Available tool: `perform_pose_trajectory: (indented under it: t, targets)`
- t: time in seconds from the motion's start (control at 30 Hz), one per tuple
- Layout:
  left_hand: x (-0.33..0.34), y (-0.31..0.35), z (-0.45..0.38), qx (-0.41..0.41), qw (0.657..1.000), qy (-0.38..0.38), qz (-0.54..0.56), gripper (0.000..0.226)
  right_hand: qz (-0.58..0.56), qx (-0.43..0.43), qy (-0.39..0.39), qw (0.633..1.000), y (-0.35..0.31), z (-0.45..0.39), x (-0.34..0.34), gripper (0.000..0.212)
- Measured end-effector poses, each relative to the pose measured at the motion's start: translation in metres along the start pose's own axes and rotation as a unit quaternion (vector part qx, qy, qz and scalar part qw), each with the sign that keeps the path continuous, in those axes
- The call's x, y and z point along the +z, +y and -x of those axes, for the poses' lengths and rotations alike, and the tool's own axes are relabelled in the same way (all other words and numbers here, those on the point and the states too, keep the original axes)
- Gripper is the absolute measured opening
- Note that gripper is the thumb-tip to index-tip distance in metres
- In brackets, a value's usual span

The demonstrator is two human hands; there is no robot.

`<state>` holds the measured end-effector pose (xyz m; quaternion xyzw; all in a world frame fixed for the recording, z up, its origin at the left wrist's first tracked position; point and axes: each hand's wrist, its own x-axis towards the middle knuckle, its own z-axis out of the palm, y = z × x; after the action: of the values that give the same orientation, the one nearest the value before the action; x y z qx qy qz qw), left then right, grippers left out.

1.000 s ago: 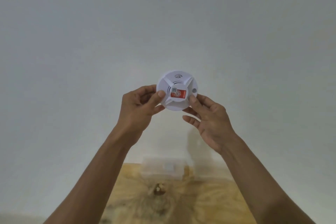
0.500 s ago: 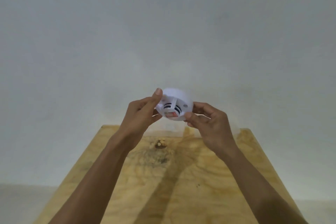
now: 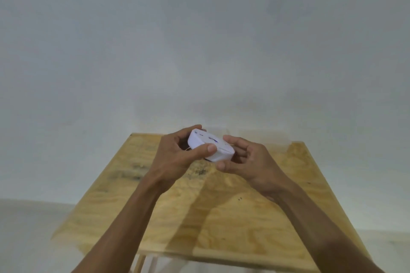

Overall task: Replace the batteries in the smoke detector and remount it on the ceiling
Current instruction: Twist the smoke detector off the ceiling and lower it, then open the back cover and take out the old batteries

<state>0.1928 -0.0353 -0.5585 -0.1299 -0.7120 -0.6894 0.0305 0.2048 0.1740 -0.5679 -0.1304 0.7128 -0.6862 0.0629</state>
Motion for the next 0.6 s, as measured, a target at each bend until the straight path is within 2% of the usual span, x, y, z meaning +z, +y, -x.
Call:
perform_pose_trajectory:
  t: [0.07,0.17,0.27,0.4,0.6]
  targets:
    - [0.000,-0.011,-0.002,-0.002,1.000,-0.018,-0.016,0.072,0.012,-0.004,0.020,1.000,0.013,-0.001,-0.002,0.091]
    - [-0.002,-0.029,-0.009,0.005,0.996,-0.058,-0.066,0.058,0.040,-0.015,0.044,0.998,0.033,-0.003,-0.006,0.073]
    - [-0.005,-0.054,-0.013,-0.016,0.992,-0.083,-0.091,0.070,0.058,-0.002,0.057,0.997,0.058,-0.007,-0.006,0.071]
    - [-0.012,-0.089,-0.011,-0.047,0.989,-0.107,-0.090,0.073,0.075,0.041,0.060,0.995,0.092,-0.008,0.001,0.079]
    - [-0.016,-0.123,-0.009,-0.088,0.986,-0.120,-0.078,0.078,0.138,0.047,0.096,0.985,0.129,-0.009,0.009,0.099]
